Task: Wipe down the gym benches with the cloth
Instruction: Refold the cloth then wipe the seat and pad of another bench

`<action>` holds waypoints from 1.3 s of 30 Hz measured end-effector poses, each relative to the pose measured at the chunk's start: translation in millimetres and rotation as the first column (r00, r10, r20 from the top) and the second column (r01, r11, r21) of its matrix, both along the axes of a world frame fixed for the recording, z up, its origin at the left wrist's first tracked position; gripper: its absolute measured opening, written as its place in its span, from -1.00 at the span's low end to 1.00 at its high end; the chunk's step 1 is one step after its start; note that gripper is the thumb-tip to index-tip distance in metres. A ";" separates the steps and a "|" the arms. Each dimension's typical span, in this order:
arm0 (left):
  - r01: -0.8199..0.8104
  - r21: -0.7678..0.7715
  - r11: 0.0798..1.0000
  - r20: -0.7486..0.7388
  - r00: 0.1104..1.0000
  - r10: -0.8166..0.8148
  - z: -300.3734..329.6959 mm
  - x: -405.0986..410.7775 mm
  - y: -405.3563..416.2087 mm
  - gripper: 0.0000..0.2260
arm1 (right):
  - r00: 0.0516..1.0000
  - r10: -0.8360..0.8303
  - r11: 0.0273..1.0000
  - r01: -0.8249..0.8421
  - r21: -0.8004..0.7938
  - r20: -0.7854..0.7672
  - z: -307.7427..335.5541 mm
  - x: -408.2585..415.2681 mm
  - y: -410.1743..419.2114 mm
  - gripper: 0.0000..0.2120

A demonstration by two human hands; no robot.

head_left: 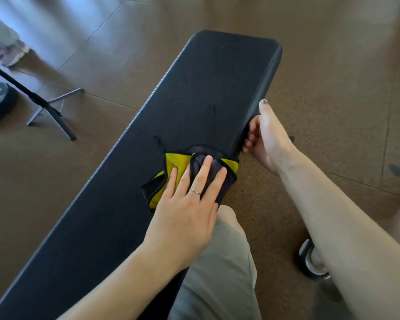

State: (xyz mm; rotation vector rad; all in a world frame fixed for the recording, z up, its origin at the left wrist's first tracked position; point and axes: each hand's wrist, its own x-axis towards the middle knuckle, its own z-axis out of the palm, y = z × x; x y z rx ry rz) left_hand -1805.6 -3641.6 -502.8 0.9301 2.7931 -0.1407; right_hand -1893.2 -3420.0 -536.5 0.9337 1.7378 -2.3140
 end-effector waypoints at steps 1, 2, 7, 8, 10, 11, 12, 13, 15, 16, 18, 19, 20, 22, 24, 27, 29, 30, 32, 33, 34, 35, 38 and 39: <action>-0.005 0.008 1.000 -0.013 1.000 0.005 -2.9 -5.8 6.5 -0.44 | 1.000 0.015 1.000 -0.016 -0.020 -0.009 -1.0 1.4 2.7 -0.41; -0.002 0.024 1.000 -0.032 0.999 0.003 -6.3 -15.3 17.2 -0.44 | 1.000 0.015 0.999 -0.016 -0.047 -0.020 0.3 3.3 5.1 -0.41; -0.023 0.119 0.993 -0.093 0.995 0.034 -12.5 -85.5 89.4 -0.44 | 1.000 0.030 0.999 -0.030 -0.024 -0.002 -1.6 6.9 10.8 -0.38; -0.019 0.112 0.994 -0.099 0.995 0.030 -12.3 -88.8 92.4 -0.44 | 1.000 0.006 0.998 -0.007 0.056 0.023 -0.2 5.2 13.1 -0.41; -0.013 0.101 0.995 -0.095 0.995 0.022 -11.0 -77.9 78.8 -0.44 | 0.998 -0.058 0.977 0.055 0.204 0.011 -1.0 -5.3 21.3 -0.45; -0.007 0.095 0.995 -0.090 0.996 0.015 -10.0 -66.3 65.9 -0.44 | 0.998 -0.065 0.968 0.068 0.242 -0.019 -4.4 -10.3 26.2 -0.46; -0.004 0.087 0.996 -0.086 0.996 0.011 -8.8 -53.8 53.1 -0.45 | 0.998 -0.046 0.964 0.058 0.261 -0.051 -5.8 -12.7 29.1 -0.45; -0.017 0.074 0.997 -0.071 0.997 0.023 -7.5 -42.6 42.8 -0.46 | 0.996 -0.009 0.958 0.034 0.286 -0.088 -7.5 -14.0 29.3 -0.44; -0.050 0.054 0.997 -0.046 0.998 0.052 -6.2 -34.8 37.0 -0.45 | 0.990 0.047 0.942 0.001 0.335 -0.136 -17.8 -16.7 28.4 -0.38; -0.054 0.053 0.997 -0.046 0.997 0.057 -6.0 -38.3 40.7 -0.44 | 0.990 0.037 0.942 0.012 0.337 -0.139 -20.1 -17.2 27.3 -0.34; -0.055 0.068 0.996 -0.040 0.998 0.058 -8.0 -54.0 56.0 -0.44 | 0.991 0.011 0.939 0.036 0.342 -0.134 -22.4 -21.4 29.8 -0.29; -0.050 0.090 0.995 -0.039 0.998 0.053 -9.9 -66.4 66.5 -0.45 | 0.992 0.003 0.945 0.039 0.326 -0.128 -21.5 -23.7 32.2 -0.27; -0.047 0.117 0.992 -0.044 0.998 0.053 -12.0 -81.4 78.8 -0.45 | 0.994 -0.015 0.956 0.045 0.291 -0.106 -21.9 -26.6 35.8 -0.29; -0.059 0.161 0.985 -0.058 0.996 0.069 -16.7 -116.3 107.8 -0.46 | 0.993 -0.033 0.988 0.049 0.147 -0.110 -17.9 -29.3 39.9 -0.41; -0.074 0.173 0.982 -0.056 0.995 0.085 -16.2 -147.4 135.8 -0.46 | 0.993 -0.026 0.999 0.031 0.045 -0.118 -12.9 -28.8 42.5 -0.46; -0.068 0.150 0.986 -0.054 0.996 0.077 -14.6 -159.0 145.9 -0.47 | 0.995 -0.011 1.000 0.011 -0.004 -0.100 -9.3 -26.5 34.8 -0.42; -0.058 0.161 0.985 -0.047 0.997 0.066 -12.7 -141.1 126.1 -0.47 | 0.993 -0.069 0.998 0.068 -0.010 -0.094 -8.3 -19.8 15.1 -0.39; -0.061 0.164 0.985 -0.035 0.997 0.067 -11.1 -126.8 111.0 -0.47 | 0.989 -0.110 0.993 0.114 0.031 -0.100 -9.9 -14.7 1.5 -0.36; -0.069 0.150 0.986 0.013 0.998 0.068 -4.8 -94.0 74.7 -0.48 | 0.979 -0.136 0.972 0.162 0.173 -0.149 -13.1 1.2 -30.5 -0.40; -0.068 0.138 0.988 0.034 0.997 0.064 -0.2 -78.3 56.2 -0.48 | 0.972 -0.149 0.957 0.188 0.223 -0.181 -14.4 10.1 -46.0 -0.44; -0.068 0.121 0.990 0.048 0.997 0.062 3.5 -64.5 40.1 -0.48 | 0.965 -0.159 0.946 0.209 0.247 -0.207 -13.9 17.4 -59.1 -0.44; -0.069 0.106 0.992 0.058 0.996 0.063 5.6 -54.1 28.0 -0.47 | 0.960 -0.166 0.939 0.224 0.261 -0.225 -13.5 21.7 -68.0 -0.42; -0.055 0.132 0.990 0.055 0.997 0.049 3.4 -60.9 15.4 -0.48 | 0.951 -0.215 0.927 0.271 0.260 -0.224 -11.9 17.1 -77.7 -0.41; -0.047 0.141 0.989 0.042 0.998 0.041 0.0 -74.6 17.9 -0.48 | 0.949 -0.225 0.925 0.279 0.257 -0.219 -11.4 14.2 -77.7 -0.42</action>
